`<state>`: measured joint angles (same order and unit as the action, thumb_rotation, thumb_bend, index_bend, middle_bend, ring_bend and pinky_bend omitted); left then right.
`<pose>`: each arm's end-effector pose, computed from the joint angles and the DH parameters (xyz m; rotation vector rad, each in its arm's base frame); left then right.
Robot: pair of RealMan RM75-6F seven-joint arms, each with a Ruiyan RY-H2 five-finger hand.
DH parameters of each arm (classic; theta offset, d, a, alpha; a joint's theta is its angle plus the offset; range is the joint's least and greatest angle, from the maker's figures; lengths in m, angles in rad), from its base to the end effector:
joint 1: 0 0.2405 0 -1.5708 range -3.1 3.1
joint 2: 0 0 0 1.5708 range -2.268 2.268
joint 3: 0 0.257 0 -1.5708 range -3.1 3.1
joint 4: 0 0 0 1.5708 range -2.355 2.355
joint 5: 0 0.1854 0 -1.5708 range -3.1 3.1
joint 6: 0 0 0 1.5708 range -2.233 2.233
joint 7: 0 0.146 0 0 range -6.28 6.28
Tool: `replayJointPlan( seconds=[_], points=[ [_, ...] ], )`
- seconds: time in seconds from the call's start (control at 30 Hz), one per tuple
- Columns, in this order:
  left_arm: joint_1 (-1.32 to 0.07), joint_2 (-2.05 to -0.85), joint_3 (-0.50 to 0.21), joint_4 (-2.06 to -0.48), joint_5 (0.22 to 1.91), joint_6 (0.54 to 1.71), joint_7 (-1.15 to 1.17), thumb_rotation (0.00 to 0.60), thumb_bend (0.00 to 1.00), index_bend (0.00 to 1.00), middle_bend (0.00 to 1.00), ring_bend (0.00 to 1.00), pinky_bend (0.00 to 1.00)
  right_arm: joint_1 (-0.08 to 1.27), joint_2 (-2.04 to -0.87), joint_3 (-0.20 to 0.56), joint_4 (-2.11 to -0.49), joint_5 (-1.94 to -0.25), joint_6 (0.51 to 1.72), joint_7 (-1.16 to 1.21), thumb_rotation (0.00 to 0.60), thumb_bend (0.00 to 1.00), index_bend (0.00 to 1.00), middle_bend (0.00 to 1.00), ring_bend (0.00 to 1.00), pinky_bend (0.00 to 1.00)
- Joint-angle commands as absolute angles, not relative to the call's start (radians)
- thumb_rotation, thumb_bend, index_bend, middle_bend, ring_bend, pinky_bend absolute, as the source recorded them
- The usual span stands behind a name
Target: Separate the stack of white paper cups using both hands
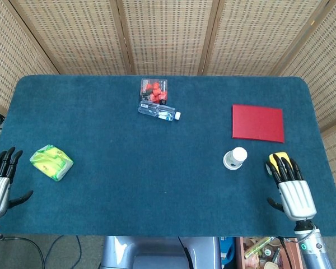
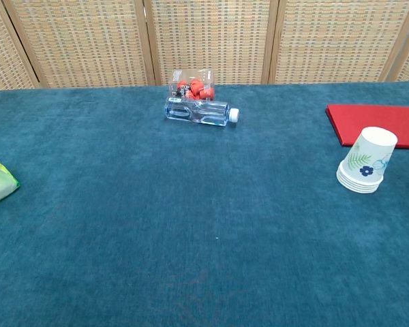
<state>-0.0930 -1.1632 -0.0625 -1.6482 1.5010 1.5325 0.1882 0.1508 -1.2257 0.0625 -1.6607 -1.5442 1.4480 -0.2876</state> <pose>-0.2878 0.1847 0.1737 -1.3906 -0.7757 -0.8668 -0.2667 -0.1996 0.1406 1.5233 -0.7489 0.8715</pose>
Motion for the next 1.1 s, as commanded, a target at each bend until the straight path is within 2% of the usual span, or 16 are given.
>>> replayJointPlan(
  seconds=[0.03,0.4,0.57,0.77,1.1],
  points=[
    [-0.093,-1.165,-0.064,-1.648,1.498,1.532,0.190,0.600,0.15,0.00,0.00,0.00,0.00,0.172,-1.218,0.077,-1.685,-1.531,1.421,-0.313,0.600,0.10,0.11,0.00,0.00,0.06],
    [-0.095,-1.181,-0.066,-1.638,1.501,1.537,0.210,0.600,0.14,0.00,0.00,0.00,0.00,0.316,-1.191,0.178,-1.833,-1.380,1.246,-0.521,0.600,0.10,0.12,0.00,0.00,0.06],
    [-0.099,-1.181,-0.064,-1.633,1.499,1.527,0.207,0.600,0.13,0.00,0.00,0.00,0.00,0.402,-1.210,0.240,-1.859,-1.233,1.161,-0.598,0.600,0.10,0.19,0.00,0.00,0.09],
    [-0.099,-1.183,-0.066,-1.626,1.496,1.527,0.201,0.600,0.13,0.00,0.00,0.00,0.00,0.462,-1.228,0.259,-1.842,-1.088,1.111,-0.669,0.600,0.10,0.27,0.00,0.00,0.14],
    [-0.105,-1.192,-0.066,-1.616,1.490,1.515,0.208,0.600,0.13,0.00,0.00,0.00,0.00,0.544,-1.273,0.258,-1.755,-0.932,1.064,-0.695,0.600,0.10,0.28,0.00,0.00,0.14]
  ],
)
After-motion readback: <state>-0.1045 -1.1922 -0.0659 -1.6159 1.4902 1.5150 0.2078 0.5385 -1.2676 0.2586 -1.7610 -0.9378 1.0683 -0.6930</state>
